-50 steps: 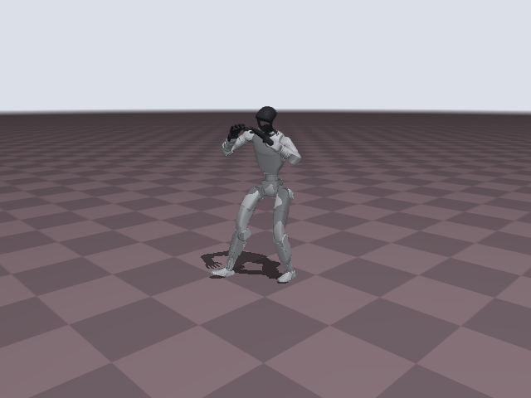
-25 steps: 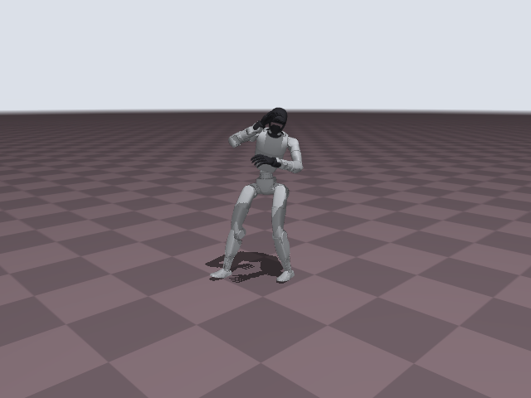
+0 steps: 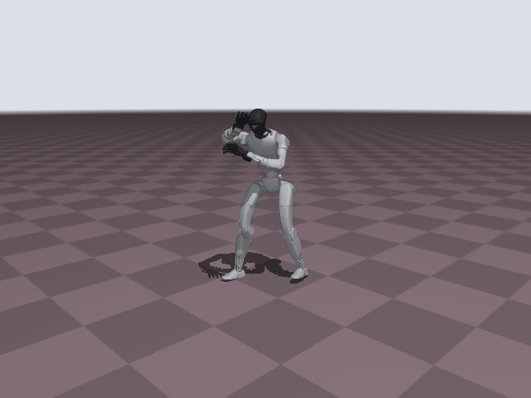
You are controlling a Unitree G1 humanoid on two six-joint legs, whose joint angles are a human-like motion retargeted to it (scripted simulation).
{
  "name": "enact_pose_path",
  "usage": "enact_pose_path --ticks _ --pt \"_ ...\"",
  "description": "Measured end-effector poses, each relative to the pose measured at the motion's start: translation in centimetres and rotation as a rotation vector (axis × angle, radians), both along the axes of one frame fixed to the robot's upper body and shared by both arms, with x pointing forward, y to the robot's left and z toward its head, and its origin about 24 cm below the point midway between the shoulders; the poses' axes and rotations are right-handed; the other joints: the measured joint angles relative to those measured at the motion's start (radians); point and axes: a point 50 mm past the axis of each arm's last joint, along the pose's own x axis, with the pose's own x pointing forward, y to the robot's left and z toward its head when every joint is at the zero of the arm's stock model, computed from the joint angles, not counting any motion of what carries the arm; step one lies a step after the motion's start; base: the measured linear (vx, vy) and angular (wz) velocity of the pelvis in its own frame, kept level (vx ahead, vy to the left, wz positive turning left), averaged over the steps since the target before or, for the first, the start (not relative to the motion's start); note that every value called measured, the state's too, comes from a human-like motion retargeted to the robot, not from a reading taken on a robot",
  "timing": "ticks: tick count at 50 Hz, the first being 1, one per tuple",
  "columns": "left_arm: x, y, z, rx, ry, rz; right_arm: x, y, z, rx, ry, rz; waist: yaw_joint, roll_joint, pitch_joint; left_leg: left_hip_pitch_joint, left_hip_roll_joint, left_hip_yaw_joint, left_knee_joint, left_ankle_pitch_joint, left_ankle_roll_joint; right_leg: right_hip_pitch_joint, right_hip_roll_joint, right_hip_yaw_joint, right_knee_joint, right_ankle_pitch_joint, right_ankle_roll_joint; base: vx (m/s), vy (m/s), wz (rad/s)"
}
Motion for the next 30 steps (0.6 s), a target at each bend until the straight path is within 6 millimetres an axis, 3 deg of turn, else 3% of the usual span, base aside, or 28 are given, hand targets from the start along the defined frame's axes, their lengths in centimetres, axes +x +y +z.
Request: enact_pose_path --ticks 10,23,30 --pt "1.5 1.2 0.5 0.1 -0.17 0.123 -0.1 -2.4 -0.6 0.074 0.019 0.106 -0.192 0.048 0.0 -0.007 0.013 0.085 0.042 -0.031 0.038 -0.044 0.031 0.068 -0.026 0.026 0.022 0.07 0.02 -0.47" --pt "1.6 1.5 -0.1 0.128 -0.147 0.12 -7.4 0.0 -7.4 -0.241 -0.1 0.444 -0.256 0.089 0.0 -0.018 -0.021 0.186 0.132 -0.088 0.077 -0.051 0.012 0.158 -0.084 0.058 0.041 0.0 0.16 -0.36" --pt "1.7 1.8 -1.5 0.132 -0.129 0.112 -8.8 0.5 -8.6 -0.235 -0.208 0.583 -0.218 0.066 0.0 0.006 -0.049 0.201 0.124 -0.106 0.061 -0.042 -0.03 0.155 -0.051 0.012 0.041 -0.05 0.15 0.02"
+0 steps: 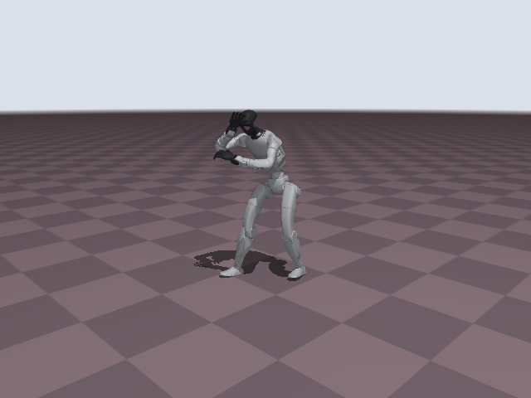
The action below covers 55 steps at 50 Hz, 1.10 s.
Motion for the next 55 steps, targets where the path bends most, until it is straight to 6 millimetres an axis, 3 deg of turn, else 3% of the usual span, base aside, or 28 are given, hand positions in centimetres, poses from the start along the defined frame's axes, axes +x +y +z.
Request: enact_pose_path --ticks 5,12,16,20,22,23,25,27,28,30,32,33,35,36,37,38,40,41,43,44,45,47,50,55 --pt "0.8 0.8 -1.6 0.02 0.05 0.029 0.7 -2.8 0.3 0.17 0.008 0.093 0.051 -0.011 0.0 0.054 0.0 -0.01 -0.033 -0.012 0.001 0.021 -0.024 -0.055 0.089 -0.052 -0.03 0.05 0.06 0.08" --pt "0.8 1.1 -5.2 0.14 0.083 0.058 2.0 -9.3 -0.8 0.482 0.056 0.244 0.1 0.005 -0.02 0.159 0.078 -0.034 -0.056 -0.035 0.031 -0.03 0.005 -0.066 0.422 -0.078 -0.14 0.23 -0.03 -0.08" --pt "0.6 1.0 -6.5 0.16 0.122 0.066 2.1 -12.5 -2.1 0.612 0.086 0.253 0.08 0.009 -0.029 0.23 0.117 -0.039 -0.063 -0.058 0.034 -0.101 0.027 -0.024 0.605 -0.085 -0.118 0.35 -0.11 -0.05" --pt "-0.3 0.2 -7.1 0.218 0.147 0.038 1.4 -14.2 -3.6 0.625 0.118 0.2 0.029 -0.001 -0.032 0.304 0.135 -0.043 -0.095 -0.075 0.011 -0.129 0.004 -0.053 0.569 -0.12 -0.079 0.39 -0.19 0.11" --pt "-0.7 -1.1 -6.8 0.29 0.138 0.011 1.7 -14.2 -2.8 0.599 0.142 0.137 -0.006 -0.019 -0.037 0.34 0.138 -0.054 -0.121 -0.081 -0.011 -0.117 -0.02 -0.084 0.453 -0.147 -0.065 0.41 -0.28 0.43" --pt "-0.7 -2.2 -6.4 0.332 0.13 0.001 2.5 -14.2 -1.5 0.608 0.157 0.074 -0.026 -0.031 -0.043 0.354 0.139 -0.064 -0.136 -0.084 -0.026 -0.106 -0.034 -0.099 0.376 -0.156 -0.056 0.44 -0.34 0.67" --pt "-0.6 -5.1 -4.7 0.37 0.087 -0.002 6.3 -14.3 4.1 0.685 0.184 -0.14 -0.067 -0.05 -0.055 0.38 0.144 -0.088 -0.169 -0.09 -0.066 -0.077 -0.058 -0.124 0.21 -0.154 -0.034 0.47 -0.4 0.85" --pt "-0.1 -7.5 -1.7 0.299 0.021 0.056 11.3 -13.5 9.6 0.752 0.321 -0.454 -0.124 -0.05 -0.077 0.408 0.162 -0.11 -0.217 -0.089 -0.11 -0.053 -0.076 -0.139 0.082 -0.126 -0.017 0.52 -0.48 0.9" --pt "-0.1 -8.2 0.6 0.232 -0.029 0.104 12.5 -12.4 11.5 0.747 0.413 -0.597 -0.155 -0.035 -0.084 0.419 0.176 -0.117 -0.243 -0.084 -0.127 -0.047 -0.08 -0.144 0.039 -0.104 -0.011 0.53 -0.52 0.76" --pt "-0.2 -8.4 4.4 0.132 -0.14 0.195 12.9 -11.3 13.0 0.729 0.524 -0.73 -0.198 -0.013 -0.103 0.438 0.214 -0.121 -0.29 -0.065 -0.142 -0.045 -0.075 -0.154 -0.013 -0.046 0.004 0.52 -0.54 0.51" --pt "-0.4 -7.0 6.5 0.098 -0.205 0.221 10.6 -8.9 13.4 0.65 0.383 -0.653 -0.232 0.009 -0.111 0.449 0.251 -0.107 -0.319 -0.028 -0.125 -0.051 -0.052 -0.168 -0.021 0.016 0.025 0.49 -0.56 0.09" --pt "-0.7 -5.8 7.2 0.09 -0.223 0.199 8.4 -7.3 13.0 0.581 0.248 -0.548 -0.245 0.026 -0.109 0.449 0.268 -0.092 -0.324 -0.006 -0.113 -0.059 -0.033 -0.175 -0.017 0.044 0.034 0.45 -0.58 -0.26" --pt "-1.5 -3.7 6.7 0.1 -0.205 0.105 4.6 -5.5 10.5 0.417 0.038 -0.367 -0.25 0.058 -0.102 0.439 0.31 -0.048 -0.31 0.041 -0.093 -0.082 0.023 -0.189 0.008 0.075 0.037 0.4 -0.58 -0.56" --pt "-1.7 -3.4 5.7 0.12 -0.178 0.06 4.3 -5.7 9.7 0.39 0.0 -0.376 -0.243 0.061 -0.1 0.428 0.318 -0.023 -0.288 0.063 -0.084 -0.093 0.045 -0.188 0.024 0.078 0.037 0.37 -0.52 -0.66" --pt "-1.8 -3.3 4.7 0.143 -0.156 0.024 4.8 -6.2 9.5 0.393 -0.019 -0.425 -0.234 0.058 -0.099 0.414 0.323 0.001 -0.263 0.085 -0.074 -0.105 0.063 -0.185 0.039 0.078 0.037 0.36 -0.43 -0.62" --pt "-1.8 -3.6 3.8 0.174 -0.144 0.01 6.5 -7.7 10.2 0.457 -0.006 -0.551 -0.22 0.047 -0.101 0.394 0.32 0.027 -0.229 0.107 -0.065 -0.116 0.074 -0.175 0.051 0.075 0.037 0.33 -0.35 -0.55" --pt "-2.0 -5.4 3.1 0.222 -0.151 0.018 11.0 -11.2 12.9 0.624 0.16 -0.933 -0.181 0.035 -0.097 0.335 0.308 0.081 -0.152 0.156 -0.048 -0.141 0.087 -0.151 0.061 0.067 0.03 0.28 -0.28 -0.43" --pt "-2.7 -6.5 4.0 0.208 -0.179 0.022 12.2 -12.5 13.9 0.687 0.349 -1.061 -0.157 0.046 -0.083 0.298 0.312 0.11 -0.112 0.186 -0.046 -0.152 0.098 -0.143 0.052 0.068 0.018 0.21 -0.26 -0.32" --pt "-4.5 -8.1 6.0 0.15 -0.257 -0.001 12.1 -15.0 15.1 0.801 0.654 -1.129 -0.11 0.064 -0.056 0.226 0.319 0.165 -0.042 0.247 -0.044 -0.166 0.114 -0.13 0.021 0.076 -0.003 0.16 -0.25 -0.14" --pt "-5.4 -8.4 6.9 0.112 -0.297 -0.026 11.4 -15.3 15.5 0.824 0.676 -1.105 -0.096 0.068 -0.04 0.193 0.321 0.188 -0.014 0.276 -0.04 -0.168 0.116 -0.128 -0.001 0.083 -0.01 0.13 -0.22 0.04" --pt "-6.3 -8.4 7.6 0.075 -0.336 -0.057 10.5 -15.3 16.1 0.839 0.638 -1.074 -0.087 0.069 -0.023 0.161 0.322 0.209 0.012 0.304 -0.035 -0.168 0.116 -0.127 -0.024 0.091 -0.016 0.11 -0.2 0.19" --pt "-7.1 -7.5 8.0 0.027 -0.365 -0.126 9.0 -13.0 16.3 0.767 0.338 -0.984 -0.089 0.077 -0.004 0.091 0.315 0.231 0.048 0.352 -0.021 -0.176 0.107 -0.131 -0.073 0.11 -0.017 0.1 -0.18 0.38" --pt "-6.6 -5.6 6.4 0.064 -0.345 -0.169 8.0 -9.3 14.0 0.542 0.064 -0.867 -0.108 0.097 0.0 -0.005 0.298 0.243 0.072 0.415 -0.017 -0.2 0.087 -0.144 -0.123 0.128 -0.002 0.11 -0.15 0.54" --pt "-3.3 -2.5 1.9 0.123 -0.186 -0.134 9.8 -7.8 8.8 0.357 0.104 -0.693 -0.146 0.114 0.0 -0.099 0.288 0.233 0.073 0.501 -0.023 -0.245 0.071 -0.162 -0.143 0.128 0.003 0.1 -0.11 0.45"
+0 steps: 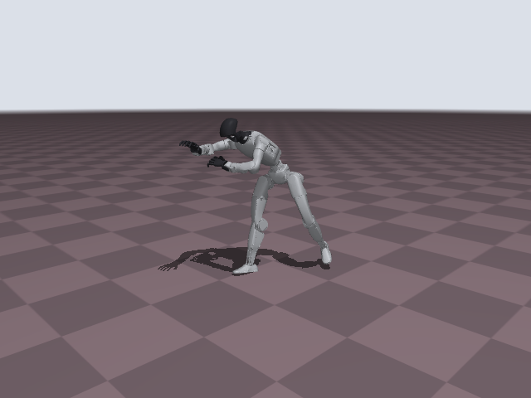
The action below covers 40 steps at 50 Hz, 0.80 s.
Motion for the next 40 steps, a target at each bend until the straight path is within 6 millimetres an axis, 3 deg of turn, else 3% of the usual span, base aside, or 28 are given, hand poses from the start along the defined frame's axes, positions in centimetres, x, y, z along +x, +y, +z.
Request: enact_pose_path --ticks 4,7,10,16,22,27,31,35,40 --pt "0.9 2.6 -0.7 -0.071 0.036 -0.006 1.4 -0.8 -3.5 -0.023 0.056 0.147 0.003 -0.003 0.0 -0.038 -0.074 -0.161 -0.019 -0.043 -0.038 -0.028 -0.002 0.004 0.007 -0.004 -0.01 0.07 -0.02 0.15" --pt "0.7 4.0 0.1 -0.133 0.007 -0.014 2.0 -1.8 -5.7 -0.031 0.12 0.204 0.016 -0.004 0.0 -0.037 -0.138 -0.29 -0.086 -0.165 -0.07 -0.039 -0.004 0.005 0.014 -0.006 -0.006 0.03 0.03 0.06" --pt "0.2 4.7 1.3 -0.186 -0.046 -0.029 2.5 -2.8 -8.1 -0.034 0.202 0.246 0.028 0.002 0.0 -0.019 -0.128 -0.29 -0.202 -0.28 -0.062 -0.038 0.0 -0.01 0.02 -0.006 0.006 0.01 0.1 0.09" --pt "-1.1 4.5 4.9 -0.238 -0.212 -0.023 3.8 -3.4 -13.6 -0.014 0.431 0.373 0.037 -0.005 0.0 0.026 -0.076 -0.192 -0.344 -0.331 -0.006 0.002 -0.002 -0.055 0.028 0.004 0.009 -0.04 0.17 0.11" --pt "-1.8 2.2 8.5 -0.182 -0.351 0.074 5.1 -3.2 -19.1 0.106 0.723 0.553 0.045 -0.058 0.0 0.056 -0.083 -0.209 -0.274 -0.342 0.029 0.074 -0.046 -0.075 0.026 0.03 -0.009 -0.06 0.25 0.13" --pt "-1.7 0.6 10.7 -0.155 -0.406 0.201 5.6 -0.2 -23.3 0.16 0.979 0.782 0.058 -0.098 0.0 0.078 -0.124 -0.21 -0.174 -0.385 0.027 0.146 -0.099 -0.085 0.028 0.056 0.002 -0.05 0.28 0.06" --pt "-0.9 -0.1 13.0 -0.162 -0.466 0.323 4.4 3.6 -25.6 0.114 1.094 0.991 0.088 -0.133 0.0 0.095 -0.148 -0.207 -0.078 -0.418 0.053 0.203 -0.131 -0.089 0.033 0.076 0.011 -0.05 0.25 -0.05" --pt "0.5 0.5 15.8 -0.198 -0.487 0.469 2.1 6.9 -25.9 0.033 1.113 1.188 0.127 -0.161 -0.002 0.117 -0.16 -0.204 0.0 -0.461 0.084 0.253 -0.149 -0.092 0.039 0.09 0.02 -0.06 0.22 -0.11" --pt "2.0 3.1 19.1 -0.263 -0.475 0.682 -1.2 9.2 -23.9 -0.12 1.02 1.329 0.179 -0.205 -0.012 0.14 -0.172 -0.203 0.074 -0.508 0.119 0.309 -0.164 -0.093 0.035 0.099 0.032 -0.07 0.17 -0.04"
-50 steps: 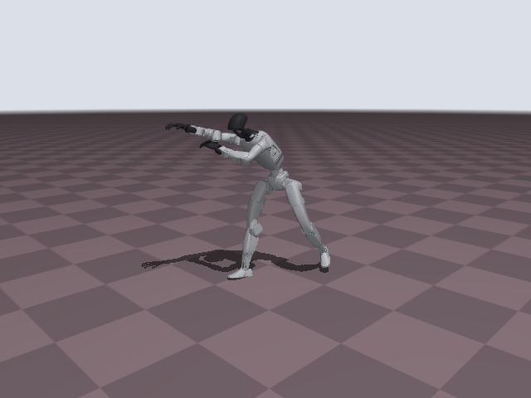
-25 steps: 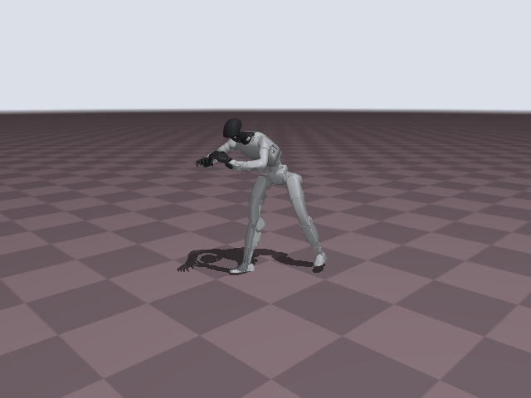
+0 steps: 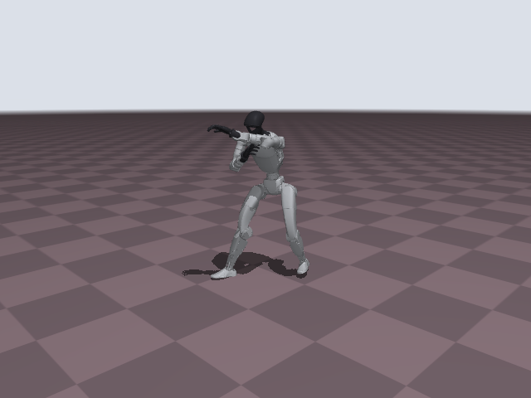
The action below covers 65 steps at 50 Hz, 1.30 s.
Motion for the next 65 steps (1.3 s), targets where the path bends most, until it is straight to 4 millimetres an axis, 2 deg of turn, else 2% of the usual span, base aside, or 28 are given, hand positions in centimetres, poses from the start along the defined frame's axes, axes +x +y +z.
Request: enact_pose_path --ticks 5,11,15,20,25,31,37,42,46,51,55,58,65 --pt "0.6 3.2 2.6 -0.13 0.01 0.134 -2.3 0.4 2.4 0.041 -0.157 0.032 0.069 -0.043 -0.007 -0.002 -0.002 -0.008 0.052 -0.025 0.008 0.042 -0.002 -0.015 -0.019 0.004 0.002 -0.1 0.09 0.07" --pt "0.3 6.6 4.5 -0.223 -0.012 0.256 -2.8 -0.4 4.8 0.086 -0.296 -0.057 0.177 -0.075 -0.008 -0.031 -0.013 -0.034 0.063 -0.027 -0.012 0.065 -0.014 -0.073 -0.039 -0.021 0.002 -0.1 0.04 0.28" --pt "0.0 8.5 5.1 -0.247 -0.037 0.307 -2.9 -0.2 5.5 0.053 -0.372 -0.102 0.244 -0.088 -0.004 -0.054 -0.036 -0.061 0.04 -0.013 -0.03 0.071 -0.04 -0.118 -0.037 -0.064 0.002 -0.08 0.03 0.51" --pt "0.1 10.5 4.6 -0.281 -0.03 0.26 -3.4 1.1 5.4 -0.009 -0.444 -0.105 0.304 -0.097 0.004 -0.079 -0.074 -0.106 -0.016 0.018 -0.052 0.07 -0.078 -0.163 -0.027 -0.12 0.002 -0.05 0.0 0.64" --pt "1.0 10.6 2.2 -0.273 0.013 0.121 -3.5 2.3 4.4 -0.062 -0.434 -0.063 0.349 -0.107 0.01 -0.102 -0.096 -0.154 -0.08 0.052 -0.074 0.065 -0.097 -0.208 -0.023 -0.141 -0.004 -0.04 -0.08 0.61" --pt "1.1 9.5 -3.3 -0.221 0.139 -0.138 -3.3 2.7 2.1 -0.177 -0.343 0.007 0.363 -0.08 0.012 -0.121 -0.098 -0.193 -0.131 0.075 -0.091 0.052 -0.108 -0.246 -0.013 -0.101 -0.022 -0.02 -0.13 0.38" --pt "-1.1 6.9 -8.1 -0.137 0.216 -0.398 -3.2 3.5 -0.1 -0.248 -0.287 0.033 0.297 -0.061 0.012 -0.116 -0.077 -0.192 -0.144 0.077 -0.089 0.021 -0.107 -0.237 0.026 -0.073 -0.046 0.02 -0.13 -0.07" --pt "-3.8 4.2 -9.6 -0.064 0.186 -0.556 -2.7 4.0 -0.7 -0.23 -0.238 0.042 0.182 -0.067 0.012 -0.094 -0.044 -0.161 -0.14 0.077 -0.076 -0.009 -0.083 -0.196 0.064 -0.101 -0.059 0.05 -0.1 -0.46" --pt "-4.6 2.5 -8.5 -0.05 0.133 -0.566 -2.0 3.9 0.2 -0.171 -0.254 -0.009 0.074 -0.072 0.012 -0.063 -0.015 -0.128 -0.137 0.077 -0.063 -0.017 -0.053 -0.161 0.072 -0.112 -0.061 0.07 -0.07 -0.59" --pt "-4.8 1.2 -3.9 -0.101 0.012 -0.445 -1.0 2.9 1.9 -0.068 -0.329 -0.128 -0.009 -0.066 0.006 -0.017 0.018 -0.084 -0.145 0.072 -0.06 -0.008 -0.007 -0.126 0.046 -0.102 -0.06 0.08 -0.04 -0.58" --pt "-4.5 2.0 -0.5 -0.159 -0.09 -0.304 -1.1 2.6 3.1 0.011 -0.363 -0.145 -0.04 -0.074 0.0 0.018 0.036 -0.054 -0.155 0.079 -0.054 0.008 0.026 -0.103 0.013 -0.083 -0.054 0.08 -0.04 -0.48" --pt "-3.9 3.6 1.6 -0.204 -0.141 -0.196 -1.4 2.4 3.8 0.051 -0.402 -0.147 -0.039 -0.075 -0.003 0.039 0.045 -0.036 -0.158 0.088 -0.047 0.019 0.043 -0.089 -0.007 -0.073 -0.045 0.07 -0.02 -0.37" --pt "-2.1 8.4 3.7 -0.278 -0.163 0.006 -2.8 2.3 5.2 0.082 -0.471 -0.109 0.009 -0.073 -0.016 0.062 0.049 -0.027 -0.169 0.101 -0.035 0.031 0.049 -0.085 -0.009 -0.072 -0.034 0.01 -0.01 -0.06"
